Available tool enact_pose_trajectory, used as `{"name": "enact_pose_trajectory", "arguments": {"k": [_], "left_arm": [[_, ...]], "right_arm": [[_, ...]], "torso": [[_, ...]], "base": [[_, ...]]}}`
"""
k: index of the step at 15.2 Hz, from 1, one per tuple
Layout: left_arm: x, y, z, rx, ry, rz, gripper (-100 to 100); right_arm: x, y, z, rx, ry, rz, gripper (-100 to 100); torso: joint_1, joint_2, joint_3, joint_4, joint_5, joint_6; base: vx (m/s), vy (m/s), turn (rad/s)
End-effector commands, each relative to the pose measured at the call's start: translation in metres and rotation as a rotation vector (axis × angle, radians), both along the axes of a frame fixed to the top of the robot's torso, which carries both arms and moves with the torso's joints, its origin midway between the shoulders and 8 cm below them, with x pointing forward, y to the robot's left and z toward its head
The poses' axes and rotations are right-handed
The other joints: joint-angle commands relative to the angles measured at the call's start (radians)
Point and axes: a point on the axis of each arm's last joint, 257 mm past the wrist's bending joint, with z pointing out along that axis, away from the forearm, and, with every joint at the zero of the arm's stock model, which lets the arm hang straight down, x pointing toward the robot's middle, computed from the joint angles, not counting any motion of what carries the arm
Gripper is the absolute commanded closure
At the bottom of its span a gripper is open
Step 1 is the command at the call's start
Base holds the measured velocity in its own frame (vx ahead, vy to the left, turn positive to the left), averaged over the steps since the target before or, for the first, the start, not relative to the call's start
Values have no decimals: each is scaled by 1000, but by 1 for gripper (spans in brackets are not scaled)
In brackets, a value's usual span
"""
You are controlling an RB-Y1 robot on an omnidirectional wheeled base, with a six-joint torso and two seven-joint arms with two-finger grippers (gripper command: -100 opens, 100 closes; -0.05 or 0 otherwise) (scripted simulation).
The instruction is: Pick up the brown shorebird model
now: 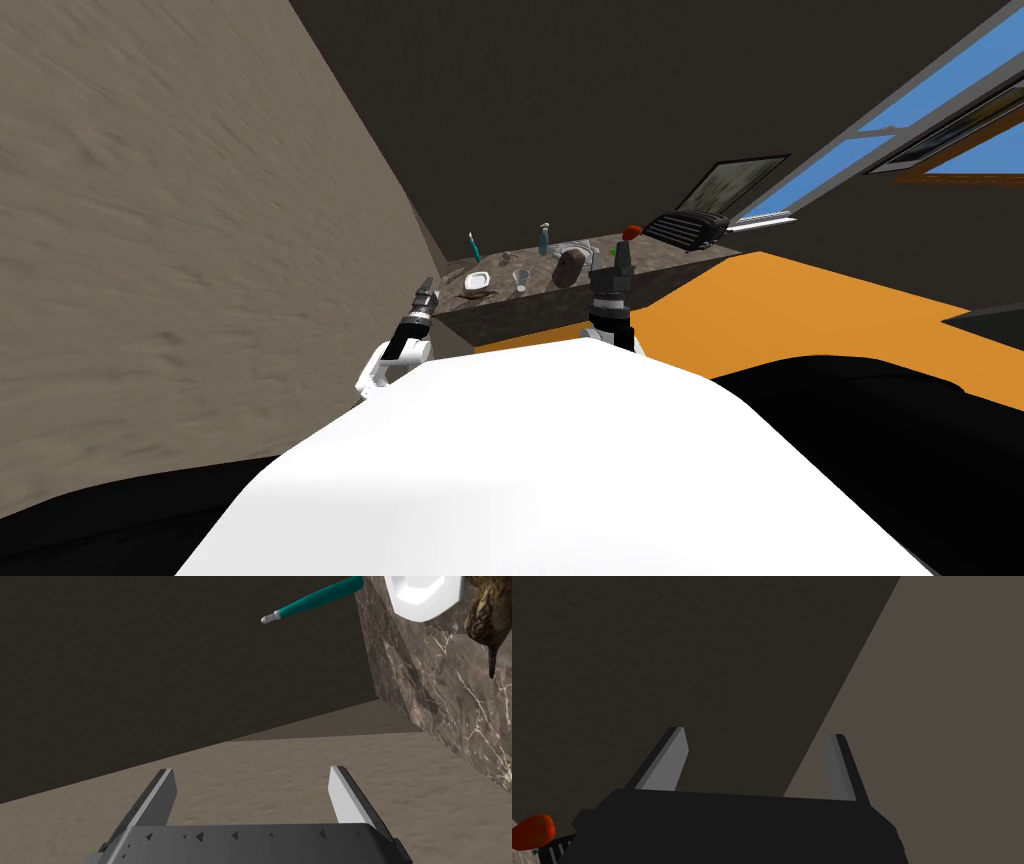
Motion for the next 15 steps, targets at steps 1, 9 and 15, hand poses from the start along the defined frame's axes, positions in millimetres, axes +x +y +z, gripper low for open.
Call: {"name": "enact_pose_trajectory", "arguments": {"k": [1,9,15], "left_arm": [[4,11,-14,-3,57,17,-100],[13,44,-51,-11,211,73,-100],[16,78,-81,-25,349,135,-100]], "right_arm": [[0,0,0,0,0,0,0],[0,0,0,0,0,0,0],[0,0,0,0,0,0,0]], "torso": [[0,0,0,0,0,0],[0,0,0,0,0,0],[-1,-1,0,0,0,0]], "base": [[22,-85,-47],[18,-69,-25],[26,-87,-34]]}}
